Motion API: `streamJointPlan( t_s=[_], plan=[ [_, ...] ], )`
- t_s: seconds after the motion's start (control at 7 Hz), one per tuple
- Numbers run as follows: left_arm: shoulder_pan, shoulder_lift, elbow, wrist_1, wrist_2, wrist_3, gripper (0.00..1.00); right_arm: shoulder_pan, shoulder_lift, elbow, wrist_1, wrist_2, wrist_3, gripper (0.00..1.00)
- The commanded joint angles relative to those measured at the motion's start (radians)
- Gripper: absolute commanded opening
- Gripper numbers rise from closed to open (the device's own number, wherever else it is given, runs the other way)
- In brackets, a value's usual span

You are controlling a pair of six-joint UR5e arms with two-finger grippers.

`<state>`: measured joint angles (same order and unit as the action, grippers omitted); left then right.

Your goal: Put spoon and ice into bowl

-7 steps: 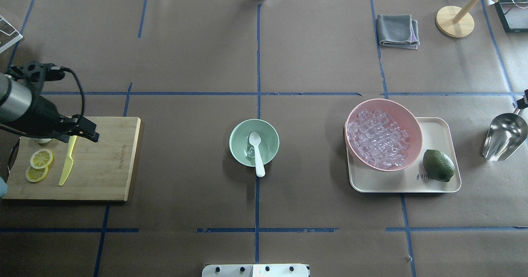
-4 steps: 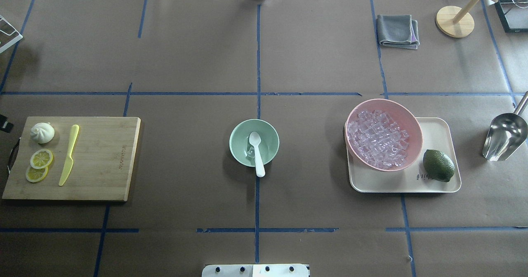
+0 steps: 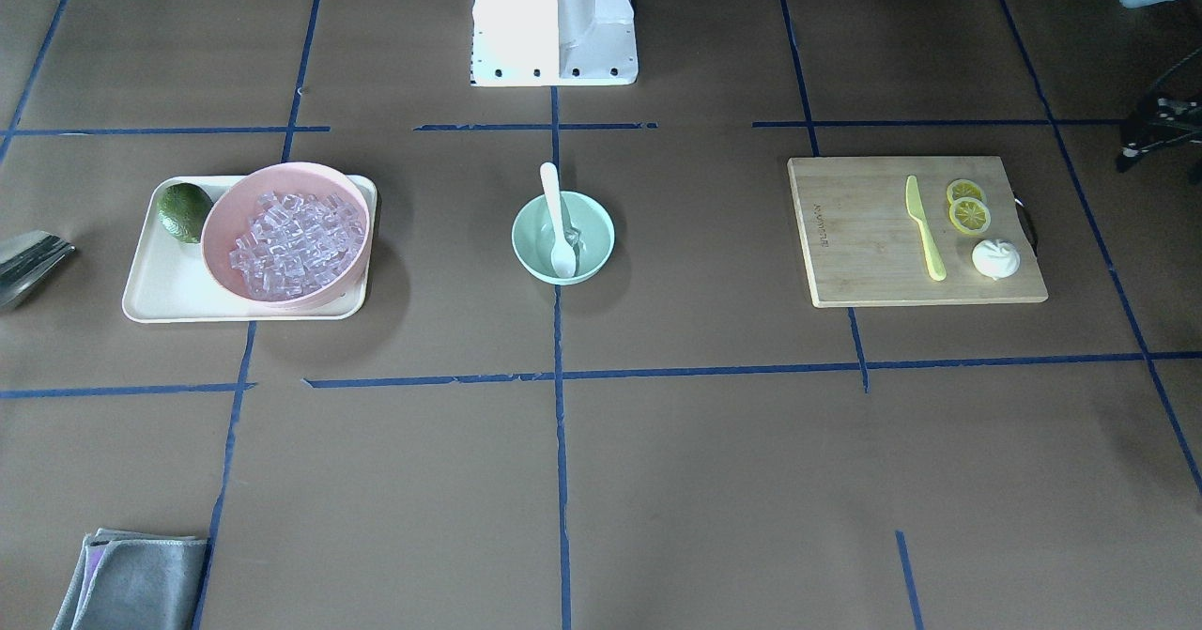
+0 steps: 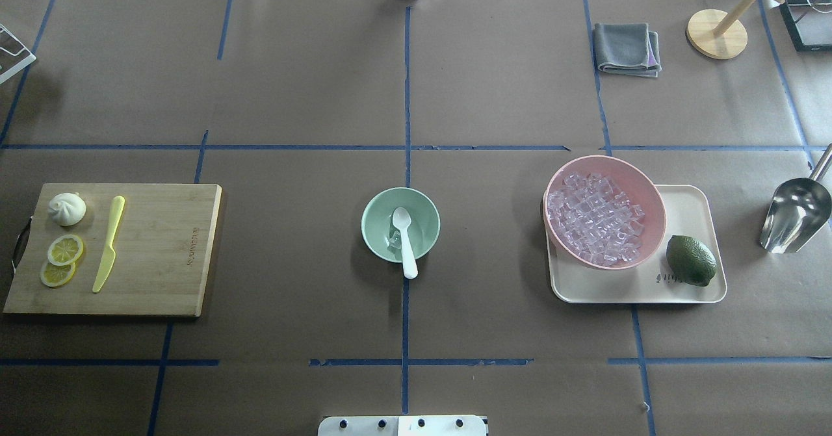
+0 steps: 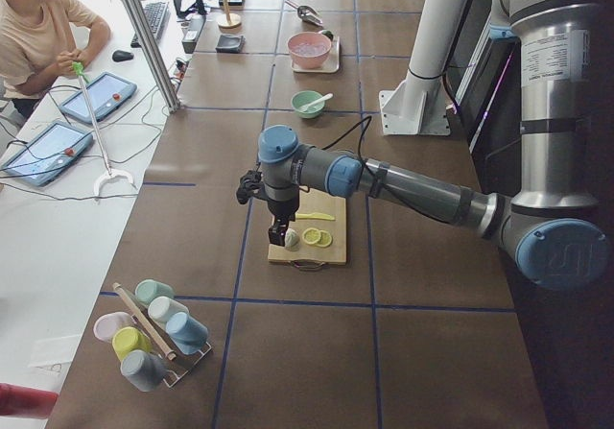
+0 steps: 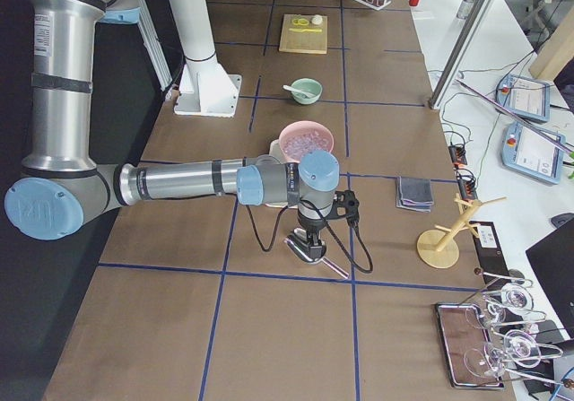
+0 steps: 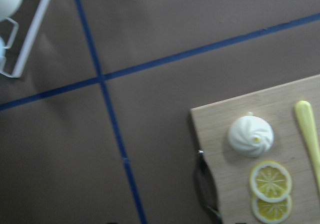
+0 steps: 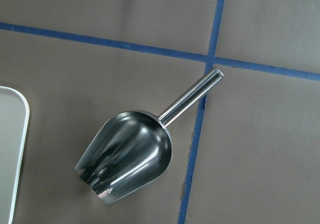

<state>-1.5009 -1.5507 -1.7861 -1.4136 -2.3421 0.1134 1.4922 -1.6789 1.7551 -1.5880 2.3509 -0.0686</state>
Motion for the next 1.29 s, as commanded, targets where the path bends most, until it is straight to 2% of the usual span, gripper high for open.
streamJointPlan(
  t_s=[0.0, 0.29, 0.86, 1.0, 1.14],
  plan=[
    [-0.03, 0.038, 0.064, 0.011, -0.179, -0.001, 1.0, 0.006, 0.043, -0.034, -0.095, 0.037, -0.078, 0.99],
    [-0.027, 0.04, 0.051, 0.012, -0.09, -0.111, 1.0, 0.011, 0.068, -0.025, -0.176, 0.047, -0.088, 0.99],
    [-0.016, 0.057, 0.048, -0.004, -0.088, -0.109, 1.0, 0.013, 0.051, -0.023, -0.165, 0.045, -0.085, 0.99],
    [-0.016, 0.052, 0.05, -0.002, -0.051, -0.107, 1.0, 0.013, 0.047, 0.001, -0.165, 0.045, -0.086, 0.99],
    [-0.016, 0.044, 0.045, -0.005, 0.133, -0.112, 1.0, 0.013, 0.05, -0.003, -0.165, 0.041, -0.083, 0.99]
  ],
)
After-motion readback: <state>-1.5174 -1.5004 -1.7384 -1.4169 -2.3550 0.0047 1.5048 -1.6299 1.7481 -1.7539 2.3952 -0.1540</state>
